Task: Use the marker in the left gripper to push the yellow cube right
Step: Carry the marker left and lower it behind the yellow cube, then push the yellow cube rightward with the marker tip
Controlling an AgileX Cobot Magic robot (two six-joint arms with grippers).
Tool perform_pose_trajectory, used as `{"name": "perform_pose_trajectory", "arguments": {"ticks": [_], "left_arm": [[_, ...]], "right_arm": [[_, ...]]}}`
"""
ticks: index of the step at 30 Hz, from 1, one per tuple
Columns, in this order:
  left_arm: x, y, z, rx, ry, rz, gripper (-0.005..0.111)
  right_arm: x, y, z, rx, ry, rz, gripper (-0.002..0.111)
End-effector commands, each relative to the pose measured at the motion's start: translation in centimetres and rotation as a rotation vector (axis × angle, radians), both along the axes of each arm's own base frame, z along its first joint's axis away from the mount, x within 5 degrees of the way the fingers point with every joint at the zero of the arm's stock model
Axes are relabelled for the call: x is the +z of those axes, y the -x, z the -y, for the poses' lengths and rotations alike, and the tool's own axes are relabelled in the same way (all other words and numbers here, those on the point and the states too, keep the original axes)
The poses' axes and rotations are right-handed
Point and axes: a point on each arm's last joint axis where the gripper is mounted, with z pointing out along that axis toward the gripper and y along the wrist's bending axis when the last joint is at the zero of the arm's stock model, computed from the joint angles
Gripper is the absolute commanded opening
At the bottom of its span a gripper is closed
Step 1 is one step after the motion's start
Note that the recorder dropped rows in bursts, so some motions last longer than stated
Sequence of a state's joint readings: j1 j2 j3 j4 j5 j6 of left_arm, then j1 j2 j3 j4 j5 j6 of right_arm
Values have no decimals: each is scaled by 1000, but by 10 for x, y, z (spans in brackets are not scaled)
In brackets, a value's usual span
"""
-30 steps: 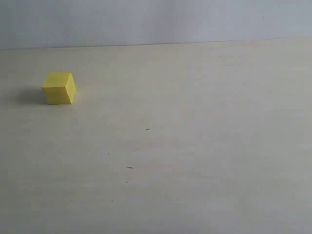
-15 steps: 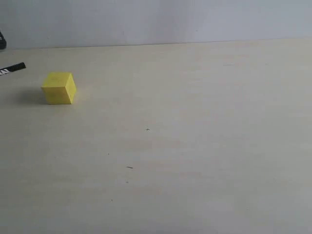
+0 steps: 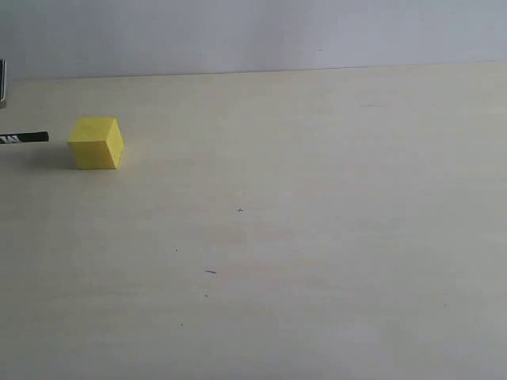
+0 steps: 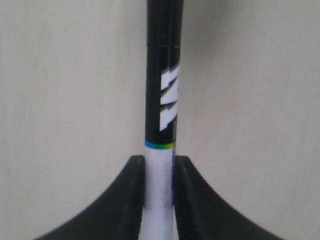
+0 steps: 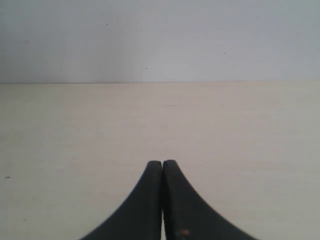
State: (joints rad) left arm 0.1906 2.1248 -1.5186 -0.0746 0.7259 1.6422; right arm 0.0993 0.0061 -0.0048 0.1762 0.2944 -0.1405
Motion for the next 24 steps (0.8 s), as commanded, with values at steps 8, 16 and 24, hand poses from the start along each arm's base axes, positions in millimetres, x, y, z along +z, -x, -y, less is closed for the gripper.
{"name": "perform_pose_trajectory", "arguments": {"ticks": [8,16,24], "left_arm": [[-17,-9,3,-46,24,46,0],[-15,-14,29,-97,173,88,0],[-12,-17,60,-134,120,74,0]], "right_arm": [[-1,0,0,-6,4,9,0],[-1,0,0,-6,4,9,0],[-1,0,0,-6,4,9,0]]}}
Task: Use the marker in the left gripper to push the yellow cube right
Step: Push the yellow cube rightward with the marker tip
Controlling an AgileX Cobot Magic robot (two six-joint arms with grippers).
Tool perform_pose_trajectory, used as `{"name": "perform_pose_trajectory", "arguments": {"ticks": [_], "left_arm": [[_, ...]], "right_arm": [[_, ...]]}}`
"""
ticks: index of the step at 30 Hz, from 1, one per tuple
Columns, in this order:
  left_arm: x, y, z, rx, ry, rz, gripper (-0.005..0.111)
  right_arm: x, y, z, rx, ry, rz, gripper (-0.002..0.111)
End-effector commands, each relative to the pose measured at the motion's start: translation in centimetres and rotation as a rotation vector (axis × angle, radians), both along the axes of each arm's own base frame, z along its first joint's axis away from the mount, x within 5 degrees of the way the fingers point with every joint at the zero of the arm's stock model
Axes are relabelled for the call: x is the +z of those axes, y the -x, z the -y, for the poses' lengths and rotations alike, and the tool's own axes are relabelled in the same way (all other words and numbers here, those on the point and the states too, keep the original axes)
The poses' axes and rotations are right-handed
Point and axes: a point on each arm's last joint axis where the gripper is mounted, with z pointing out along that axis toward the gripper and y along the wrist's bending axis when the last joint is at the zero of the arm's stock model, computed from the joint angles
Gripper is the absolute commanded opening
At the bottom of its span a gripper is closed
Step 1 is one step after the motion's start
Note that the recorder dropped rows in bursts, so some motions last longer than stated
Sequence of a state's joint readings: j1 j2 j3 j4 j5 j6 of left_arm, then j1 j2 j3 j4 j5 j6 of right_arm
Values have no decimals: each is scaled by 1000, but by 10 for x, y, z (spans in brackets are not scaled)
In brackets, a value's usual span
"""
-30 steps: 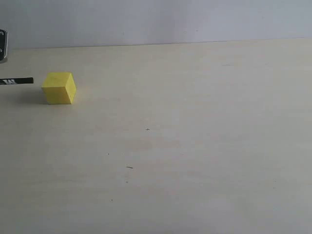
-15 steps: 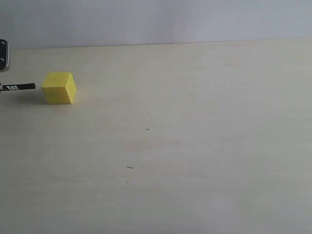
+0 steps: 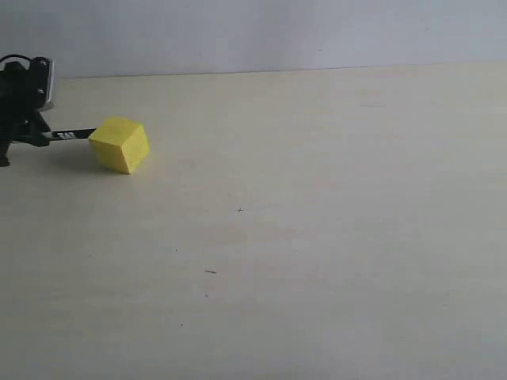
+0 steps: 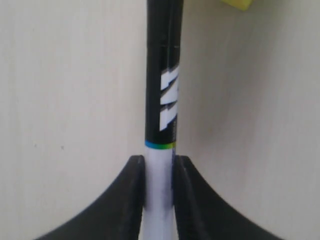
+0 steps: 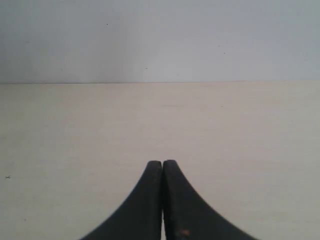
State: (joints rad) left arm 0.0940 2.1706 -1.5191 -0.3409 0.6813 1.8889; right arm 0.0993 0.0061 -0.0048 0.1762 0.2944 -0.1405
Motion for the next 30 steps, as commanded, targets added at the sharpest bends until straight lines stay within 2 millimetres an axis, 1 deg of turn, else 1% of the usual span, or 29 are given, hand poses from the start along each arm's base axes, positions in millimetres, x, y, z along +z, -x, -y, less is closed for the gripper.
{"name": "perform_pose_trajectory", "arguments": {"ticks": [1,5,7,8,10,14,15,16,19,21,22,23,29,30], "left_arm": [[4,-3,1,64,-22,21,0],[4,0,-10,96,-76,-10,0],[1,1,-12,90,-104,-28,0],[0,1,-9,89,-102,-33,0],[0,1,6,64,-91,-35,0],[0,3,56,-36,-84,-41,0],[2,2,67,-20,-102,-27,0],[2,2,68,-1,-108,-26,0],[2,8,53,121,-117,-107,0],[3,14,47,149,-140,-172,0],[2,17,48,143,-148,-206,0],[3,18,50,136,-151,-217,0],[4,23,84,59,-161,-221,0],[4,25,97,33,-156,-217,0]], "right_arm": [[-1,0,0,-6,4,9,0],[-1,0,0,-6,4,9,0],[-1,0,0,-6,4,9,0],[-1,0,0,-6,4,9,0],[-1,0,0,-6,4,9,0],[-1,0,0,-6,4,9,0],[-1,0,0,-6,4,9,0],[-1,0,0,-6,4,9,0],[-1,0,0,-6,4,9,0],[-1,0,0,-6,4,9,0],[-1,0,0,-6,4,9,0],[-1,0,0,-6,4,9,0],[-1,0,0,-6,4,9,0],[-1,0,0,-6,4,9,0]]}}
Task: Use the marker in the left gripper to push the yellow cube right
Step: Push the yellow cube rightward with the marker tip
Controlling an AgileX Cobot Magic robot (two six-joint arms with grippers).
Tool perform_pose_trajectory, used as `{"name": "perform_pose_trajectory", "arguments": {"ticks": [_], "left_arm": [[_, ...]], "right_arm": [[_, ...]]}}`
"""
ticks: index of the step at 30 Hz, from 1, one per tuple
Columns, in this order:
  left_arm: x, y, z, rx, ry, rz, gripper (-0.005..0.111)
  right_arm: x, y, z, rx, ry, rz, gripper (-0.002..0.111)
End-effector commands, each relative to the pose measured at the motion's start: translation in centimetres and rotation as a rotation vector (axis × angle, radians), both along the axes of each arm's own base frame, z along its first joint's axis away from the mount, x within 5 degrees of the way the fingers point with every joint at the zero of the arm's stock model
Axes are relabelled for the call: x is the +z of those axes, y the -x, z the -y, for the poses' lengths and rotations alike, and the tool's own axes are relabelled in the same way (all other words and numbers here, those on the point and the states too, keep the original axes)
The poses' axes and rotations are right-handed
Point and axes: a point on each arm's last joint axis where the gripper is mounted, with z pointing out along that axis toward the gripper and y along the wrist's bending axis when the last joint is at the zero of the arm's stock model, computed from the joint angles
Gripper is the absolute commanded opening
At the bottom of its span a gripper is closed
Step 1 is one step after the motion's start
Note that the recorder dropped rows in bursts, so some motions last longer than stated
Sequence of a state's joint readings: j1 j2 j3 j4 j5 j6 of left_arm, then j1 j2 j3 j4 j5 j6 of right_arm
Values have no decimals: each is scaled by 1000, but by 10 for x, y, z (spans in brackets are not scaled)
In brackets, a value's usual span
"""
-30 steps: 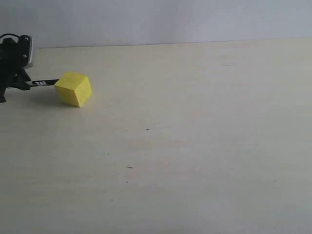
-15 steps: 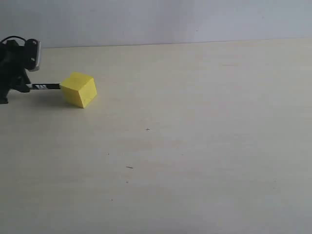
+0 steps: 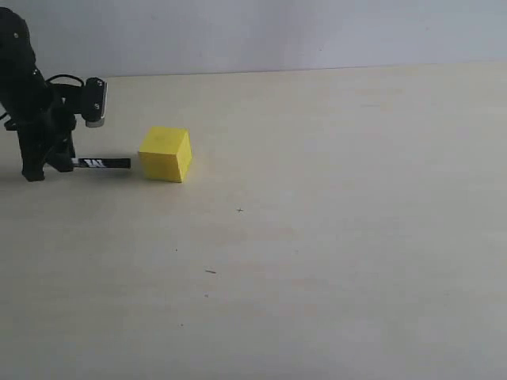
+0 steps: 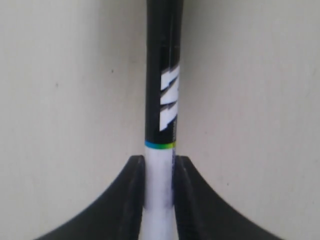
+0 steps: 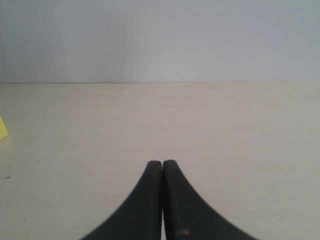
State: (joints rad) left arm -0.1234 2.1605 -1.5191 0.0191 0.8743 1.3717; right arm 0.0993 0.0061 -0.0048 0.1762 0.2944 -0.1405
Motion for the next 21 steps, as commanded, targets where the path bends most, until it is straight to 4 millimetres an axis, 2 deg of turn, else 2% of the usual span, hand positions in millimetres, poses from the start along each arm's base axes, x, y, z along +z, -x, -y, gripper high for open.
{"name": "perform_pose_trajectory", "arguments": {"ticks": [1,3,6,12,16,18,21], "left_arm": [[6,4,30,-51,13,10,0],[7,7,46,-90,16,22,0],[8,7,53,-98,19,36,0],[7,6,40,40,25,19,0],[7,6,36,64,25,8,0],[8,4,44,58,49,40,0],[10,1,66,34,103,123,0]], "right_arm": [[-1,0,0,-6,4,9,0],[-1,0,0,-6,4,9,0],[-1,0,0,-6,4,9,0],[-1,0,0,-6,4,9,0],[-1,0,0,-6,4,9,0],[-1,0,0,-6,4,9,0],[-1,0,0,-6,4,9,0]]}}
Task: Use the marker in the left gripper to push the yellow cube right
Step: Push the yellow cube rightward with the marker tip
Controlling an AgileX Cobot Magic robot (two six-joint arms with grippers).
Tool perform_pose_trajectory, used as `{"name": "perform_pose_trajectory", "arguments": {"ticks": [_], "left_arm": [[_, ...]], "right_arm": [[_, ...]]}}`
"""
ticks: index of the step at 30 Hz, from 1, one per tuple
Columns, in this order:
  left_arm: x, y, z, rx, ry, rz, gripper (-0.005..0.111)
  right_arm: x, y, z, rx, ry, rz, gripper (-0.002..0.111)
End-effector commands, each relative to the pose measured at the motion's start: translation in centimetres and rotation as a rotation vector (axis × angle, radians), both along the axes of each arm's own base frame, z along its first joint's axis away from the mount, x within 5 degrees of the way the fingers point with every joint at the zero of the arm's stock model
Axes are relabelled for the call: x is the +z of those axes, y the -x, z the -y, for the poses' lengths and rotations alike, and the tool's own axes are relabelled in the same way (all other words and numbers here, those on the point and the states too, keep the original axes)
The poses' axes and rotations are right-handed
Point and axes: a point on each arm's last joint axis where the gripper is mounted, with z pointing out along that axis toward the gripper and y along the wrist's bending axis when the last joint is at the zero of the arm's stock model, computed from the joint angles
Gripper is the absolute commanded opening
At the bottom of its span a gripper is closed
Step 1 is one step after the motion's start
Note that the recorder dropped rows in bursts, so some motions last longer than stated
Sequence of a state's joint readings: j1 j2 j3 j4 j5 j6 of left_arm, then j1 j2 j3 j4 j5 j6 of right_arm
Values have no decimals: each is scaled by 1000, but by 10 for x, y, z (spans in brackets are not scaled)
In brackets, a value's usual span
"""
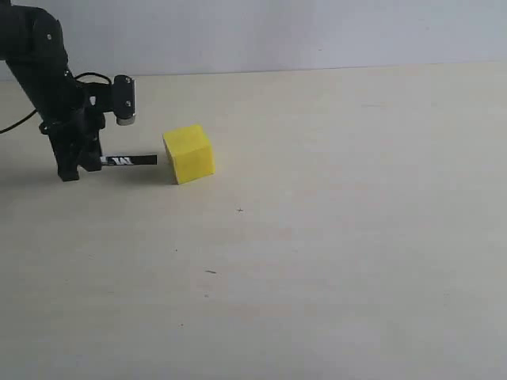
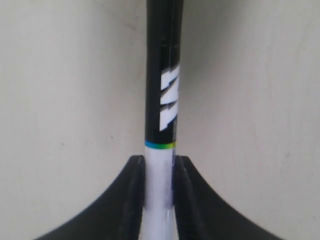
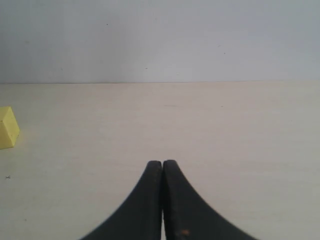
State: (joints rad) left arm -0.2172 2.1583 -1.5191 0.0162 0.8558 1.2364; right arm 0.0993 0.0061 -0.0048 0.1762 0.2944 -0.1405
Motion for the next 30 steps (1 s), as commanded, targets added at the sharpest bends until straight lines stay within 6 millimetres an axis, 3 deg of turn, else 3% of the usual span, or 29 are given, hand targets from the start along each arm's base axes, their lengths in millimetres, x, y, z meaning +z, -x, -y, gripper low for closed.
{"name": "perform_pose_trajectory", "arguments": {"ticks": [1,4,9,14,23,30], "left_arm": [[9,-3,33,-23,77,112,0],[8,-1,33,-48,23,110,0],[8,-4,6,65,-19,81,0],[8,-5,1,93,-17,77,0],[7,10,62,-30,29,94,0],[7,11,61,-8,0,90,0]], "right_arm": [[-1,0,0,-6,4,9,0],[-1,0,0,-6,4,9,0],[-1,0,0,-6,4,9,0],[-1,0,0,-6,4,9,0],[-1,0,0,-6,4,9,0],[-1,0,0,-6,4,9,0]]}}
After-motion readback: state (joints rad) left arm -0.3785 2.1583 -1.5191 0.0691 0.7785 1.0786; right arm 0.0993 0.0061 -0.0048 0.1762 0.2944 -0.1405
